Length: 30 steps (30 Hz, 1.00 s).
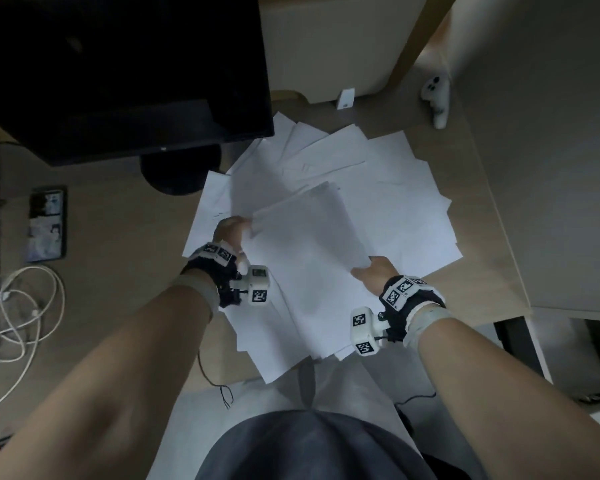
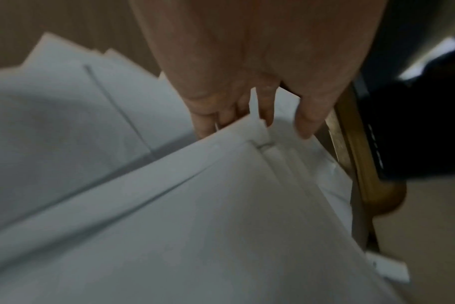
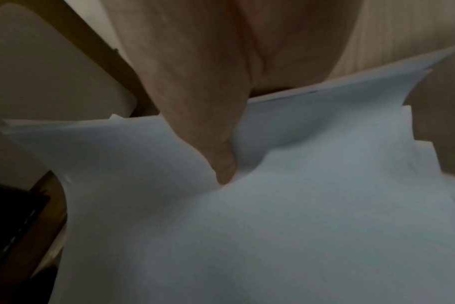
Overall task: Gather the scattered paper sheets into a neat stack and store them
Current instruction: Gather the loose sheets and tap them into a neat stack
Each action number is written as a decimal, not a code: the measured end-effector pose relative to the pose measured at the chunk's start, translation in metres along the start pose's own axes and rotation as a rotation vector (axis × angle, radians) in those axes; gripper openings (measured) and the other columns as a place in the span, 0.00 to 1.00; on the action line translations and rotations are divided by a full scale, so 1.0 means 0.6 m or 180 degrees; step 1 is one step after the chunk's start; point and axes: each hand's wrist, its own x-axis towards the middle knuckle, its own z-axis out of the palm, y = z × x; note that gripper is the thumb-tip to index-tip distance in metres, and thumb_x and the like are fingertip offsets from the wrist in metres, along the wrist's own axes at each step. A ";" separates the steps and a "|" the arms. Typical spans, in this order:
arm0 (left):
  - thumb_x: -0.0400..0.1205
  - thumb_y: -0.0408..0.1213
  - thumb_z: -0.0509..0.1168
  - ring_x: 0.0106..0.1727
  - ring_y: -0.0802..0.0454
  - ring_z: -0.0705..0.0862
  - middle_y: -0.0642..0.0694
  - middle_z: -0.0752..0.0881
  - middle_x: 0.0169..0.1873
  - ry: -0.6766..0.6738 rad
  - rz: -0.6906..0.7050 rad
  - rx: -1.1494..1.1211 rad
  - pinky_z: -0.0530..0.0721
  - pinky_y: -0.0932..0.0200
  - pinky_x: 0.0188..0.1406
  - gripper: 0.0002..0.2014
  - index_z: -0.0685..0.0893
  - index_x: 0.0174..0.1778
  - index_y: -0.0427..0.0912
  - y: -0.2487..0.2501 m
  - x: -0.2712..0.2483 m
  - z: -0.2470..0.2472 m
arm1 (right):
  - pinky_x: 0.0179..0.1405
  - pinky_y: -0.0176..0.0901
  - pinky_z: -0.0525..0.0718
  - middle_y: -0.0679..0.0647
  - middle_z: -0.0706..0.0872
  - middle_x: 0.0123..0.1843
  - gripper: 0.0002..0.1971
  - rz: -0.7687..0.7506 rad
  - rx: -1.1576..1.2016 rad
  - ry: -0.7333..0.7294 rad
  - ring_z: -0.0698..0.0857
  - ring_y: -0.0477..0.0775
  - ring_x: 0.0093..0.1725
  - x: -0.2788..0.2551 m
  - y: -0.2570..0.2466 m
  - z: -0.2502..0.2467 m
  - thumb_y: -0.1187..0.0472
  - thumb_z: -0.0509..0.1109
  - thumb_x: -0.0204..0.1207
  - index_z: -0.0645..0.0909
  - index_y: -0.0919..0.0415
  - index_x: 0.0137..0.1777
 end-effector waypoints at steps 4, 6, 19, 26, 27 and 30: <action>0.75 0.56 0.73 0.75 0.35 0.75 0.36 0.77 0.74 -0.0322 -0.0891 -0.2115 0.73 0.38 0.75 0.36 0.75 0.76 0.41 -0.024 -0.027 0.003 | 0.34 0.38 0.76 0.57 0.85 0.43 0.06 0.0153 0.0040 -0.0054 0.81 0.58 0.40 0.013 -0.024 0.019 0.60 0.71 0.76 0.82 0.62 0.47; 0.76 0.53 0.73 0.76 0.38 0.74 0.40 0.76 0.75 -0.0493 -0.0929 -0.1960 0.74 0.40 0.75 0.37 0.72 0.78 0.38 -0.032 -0.047 0.010 | 0.39 0.42 0.80 0.58 0.84 0.42 0.10 0.0232 -0.0243 0.0100 0.82 0.61 0.46 0.023 -0.034 0.027 0.53 0.72 0.73 0.82 0.60 0.46; 0.50 0.48 0.81 0.53 0.35 0.88 0.40 0.90 0.52 0.0539 -0.0647 -0.1667 0.84 0.34 0.60 0.41 0.83 0.62 0.44 -0.125 -0.027 0.147 | 0.73 0.58 0.70 0.60 0.66 0.81 0.53 0.0182 -0.0765 -0.0198 0.68 0.66 0.78 0.085 -0.043 -0.011 0.39 0.76 0.62 0.55 0.55 0.84; 0.53 0.52 0.83 0.53 0.33 0.88 0.38 0.88 0.55 0.0707 -0.1265 -0.1370 0.86 0.37 0.56 0.38 0.85 0.59 0.40 -0.088 -0.076 0.196 | 0.58 0.49 0.83 0.59 0.84 0.62 0.47 -0.0167 -0.0273 -0.0688 0.84 0.61 0.57 0.109 -0.015 -0.021 0.45 0.78 0.54 0.72 0.66 0.73; 0.64 0.48 0.79 0.53 0.33 0.86 0.37 0.86 0.55 0.0658 -0.1312 -0.1162 0.86 0.40 0.54 0.24 0.86 0.52 0.41 -0.067 -0.102 0.199 | 0.59 0.49 0.83 0.58 0.84 0.61 0.46 -0.0241 -0.0326 -0.0725 0.84 0.60 0.57 0.112 -0.011 -0.021 0.44 0.78 0.52 0.74 0.66 0.71; 0.77 0.37 0.69 0.51 0.35 0.83 0.31 0.83 0.56 0.0713 -0.1314 -0.0986 0.82 0.48 0.48 0.04 0.86 0.46 0.42 -0.051 -0.137 0.208 | 0.52 0.44 0.82 0.57 0.86 0.53 0.20 -0.0489 -0.0554 -0.0880 0.85 0.59 0.53 0.094 -0.019 -0.027 0.58 0.77 0.68 0.81 0.65 0.57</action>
